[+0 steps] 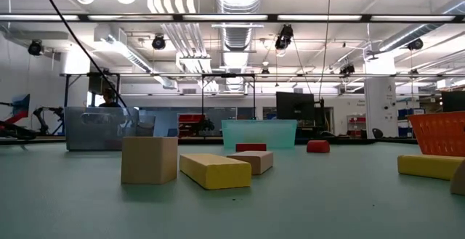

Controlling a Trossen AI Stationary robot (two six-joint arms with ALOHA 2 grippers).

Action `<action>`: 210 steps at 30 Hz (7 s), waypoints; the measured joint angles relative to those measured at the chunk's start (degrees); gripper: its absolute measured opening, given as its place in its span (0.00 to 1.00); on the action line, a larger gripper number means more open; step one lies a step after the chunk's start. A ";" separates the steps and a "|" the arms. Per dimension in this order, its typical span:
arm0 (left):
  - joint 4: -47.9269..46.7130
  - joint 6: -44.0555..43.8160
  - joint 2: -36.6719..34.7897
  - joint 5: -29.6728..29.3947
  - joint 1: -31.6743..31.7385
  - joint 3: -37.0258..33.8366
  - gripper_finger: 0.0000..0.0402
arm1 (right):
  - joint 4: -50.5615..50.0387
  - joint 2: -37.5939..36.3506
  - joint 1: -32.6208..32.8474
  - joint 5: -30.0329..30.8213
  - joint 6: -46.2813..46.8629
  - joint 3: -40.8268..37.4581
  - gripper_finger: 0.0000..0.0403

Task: Sort & place blocks by color
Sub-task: Put the yellow block into the green bin, then put the red block into the black bin

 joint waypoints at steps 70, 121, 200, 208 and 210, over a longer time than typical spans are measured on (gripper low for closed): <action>6.95 -0.50 2.24 0.86 3.15 -0.46 0.58 | -13.12 9.84 -6.92 -15.10 6.65 7.34 0.29; -13.92 -11.17 -9.30 -9.45 3.23 -1.35 0.74 | -81.93 51.39 -55.87 -32.62 12.56 37.94 0.29; -13.85 -13.94 -9.17 -11.96 3.26 -1.38 0.74 | -81.94 24.84 -37.35 -33.05 24.86 20.51 0.48; -13.85 -13.83 -9.17 -12.02 3.25 -1.38 0.74 | -74.10 24.81 -35.17 -32.47 26.62 6.40 0.48; -13.84 -13.83 -9.17 -12.02 3.26 -1.38 0.74 | -71.60 25.32 -35.11 -32.52 26.62 3.11 0.48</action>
